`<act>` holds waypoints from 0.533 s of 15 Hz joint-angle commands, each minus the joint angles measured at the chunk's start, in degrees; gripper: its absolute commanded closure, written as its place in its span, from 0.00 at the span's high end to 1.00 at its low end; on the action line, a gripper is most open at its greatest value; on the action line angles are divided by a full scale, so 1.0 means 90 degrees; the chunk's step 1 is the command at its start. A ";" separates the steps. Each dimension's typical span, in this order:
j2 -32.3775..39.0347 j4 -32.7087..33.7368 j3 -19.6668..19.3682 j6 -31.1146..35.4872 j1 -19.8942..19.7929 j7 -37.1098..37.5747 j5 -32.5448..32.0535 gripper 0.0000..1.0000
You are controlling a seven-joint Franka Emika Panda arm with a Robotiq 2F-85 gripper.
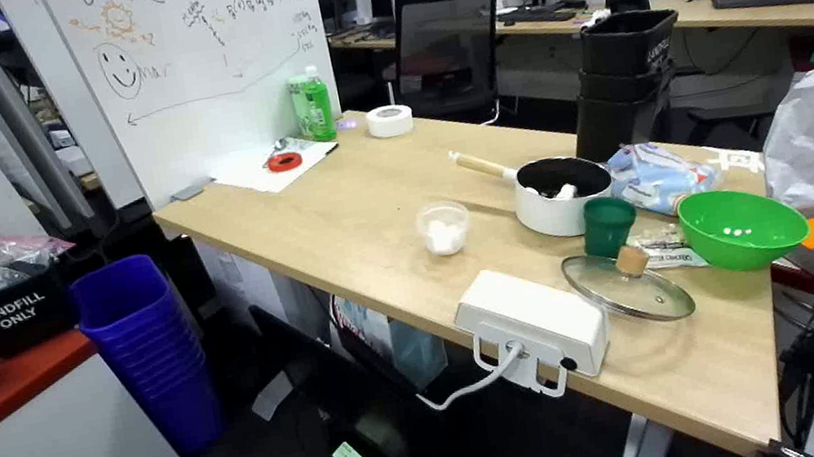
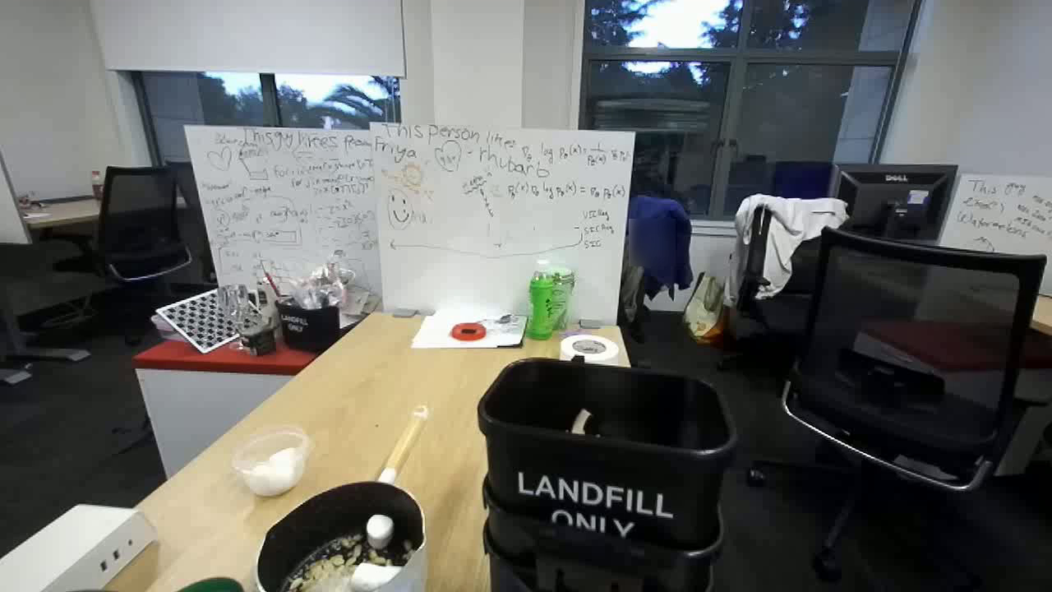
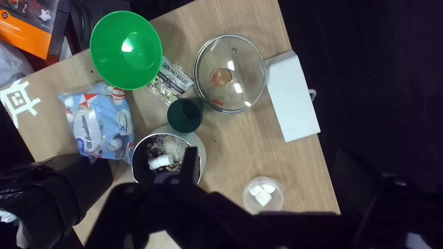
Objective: Put the glass lid on top of the white object
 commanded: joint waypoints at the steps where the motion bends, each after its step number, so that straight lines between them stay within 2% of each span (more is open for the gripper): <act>1: 0.0011 0.0016 -0.0081 -0.0016 0.0094 0.0019 -0.0022 1.00; 3: 0.0015 -0.0085 -0.0118 0.0040 0.0073 0.0088 0.0032 1.00; 8: -0.0017 -0.0644 -0.0299 0.0315 -0.0067 0.0862 0.0071 1.00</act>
